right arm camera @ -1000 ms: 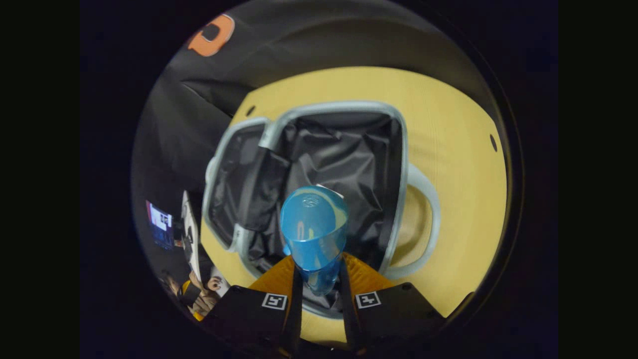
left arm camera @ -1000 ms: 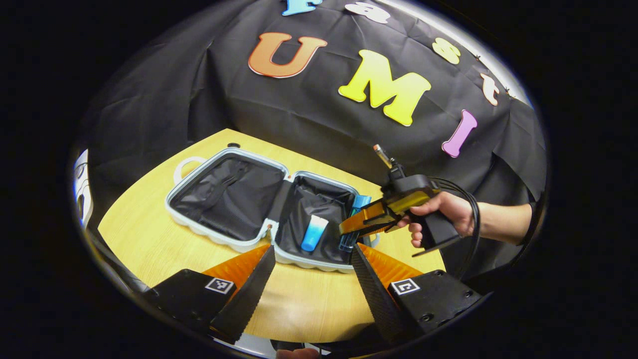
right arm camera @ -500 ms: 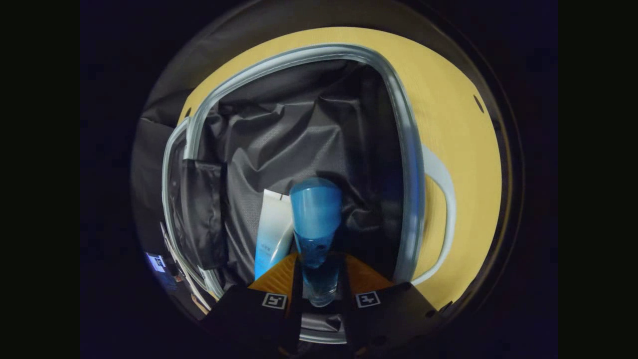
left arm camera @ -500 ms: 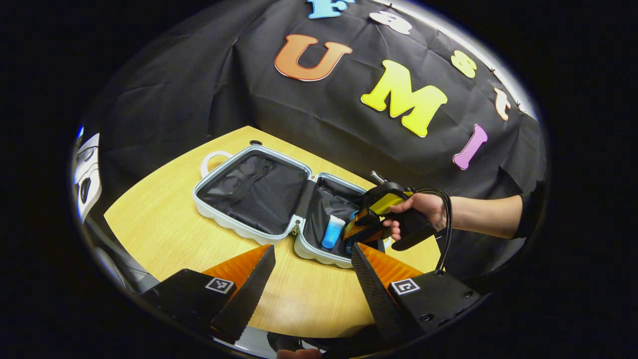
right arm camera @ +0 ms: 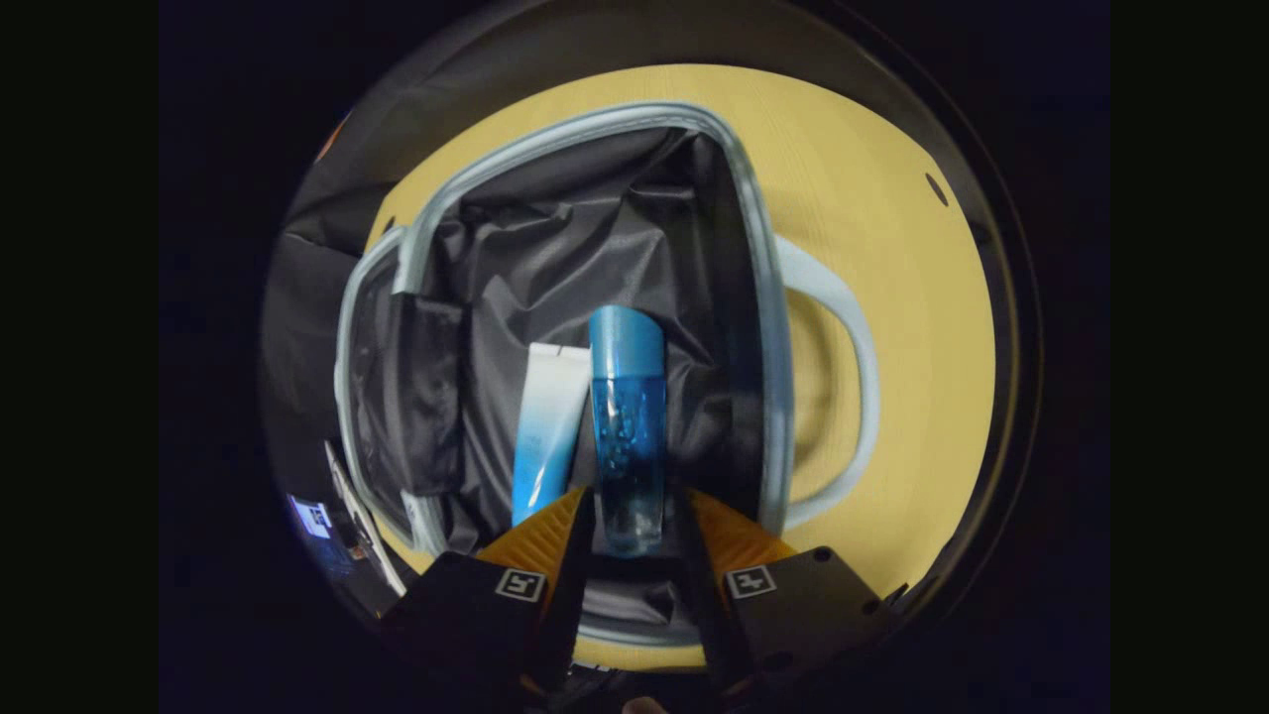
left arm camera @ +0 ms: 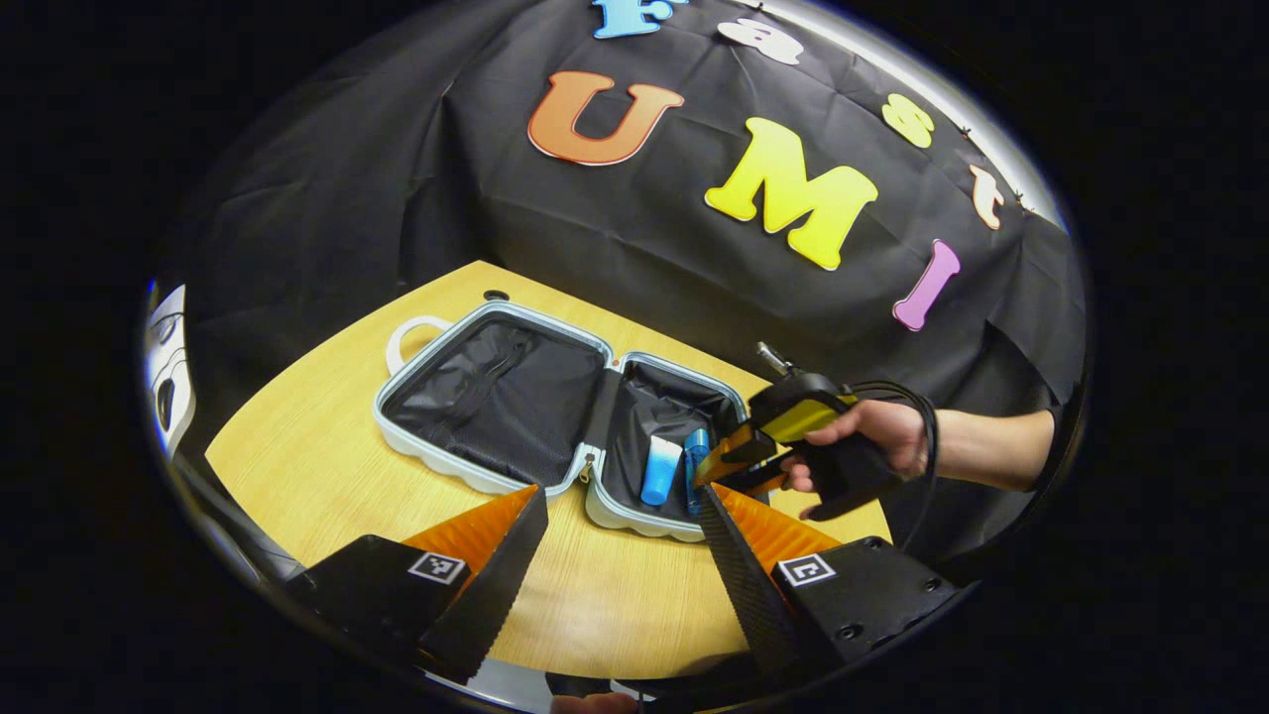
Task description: First open the suitcase, pack the skin care products into it, and then close the suitcase.
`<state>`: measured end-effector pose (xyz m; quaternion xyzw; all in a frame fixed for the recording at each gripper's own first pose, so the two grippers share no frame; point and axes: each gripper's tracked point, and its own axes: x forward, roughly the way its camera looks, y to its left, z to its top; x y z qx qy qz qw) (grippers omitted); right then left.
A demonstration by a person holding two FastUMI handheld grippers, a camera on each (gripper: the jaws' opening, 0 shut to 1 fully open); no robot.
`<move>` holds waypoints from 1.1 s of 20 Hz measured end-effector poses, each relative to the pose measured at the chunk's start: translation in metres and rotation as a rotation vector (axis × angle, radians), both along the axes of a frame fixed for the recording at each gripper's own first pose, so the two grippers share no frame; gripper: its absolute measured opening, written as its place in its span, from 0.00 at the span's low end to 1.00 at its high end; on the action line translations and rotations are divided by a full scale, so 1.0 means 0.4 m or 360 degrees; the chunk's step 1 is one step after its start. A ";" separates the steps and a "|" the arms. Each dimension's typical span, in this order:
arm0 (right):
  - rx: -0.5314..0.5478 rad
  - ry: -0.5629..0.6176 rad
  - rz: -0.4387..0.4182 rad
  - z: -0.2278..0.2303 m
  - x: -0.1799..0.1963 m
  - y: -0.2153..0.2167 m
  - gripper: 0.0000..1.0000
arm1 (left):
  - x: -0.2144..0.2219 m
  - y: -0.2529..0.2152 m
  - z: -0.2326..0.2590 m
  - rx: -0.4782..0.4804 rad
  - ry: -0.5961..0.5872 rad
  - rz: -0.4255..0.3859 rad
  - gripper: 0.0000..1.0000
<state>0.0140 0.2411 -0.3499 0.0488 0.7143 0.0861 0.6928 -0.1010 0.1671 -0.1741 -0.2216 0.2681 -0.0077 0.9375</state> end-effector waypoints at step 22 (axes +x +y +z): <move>-0.0293 -0.1676 -0.0097 0.588 -0.120 -0.620 0.73 | 0.441 0.723 -0.374 0.0113 0.0245 0.0208 0.98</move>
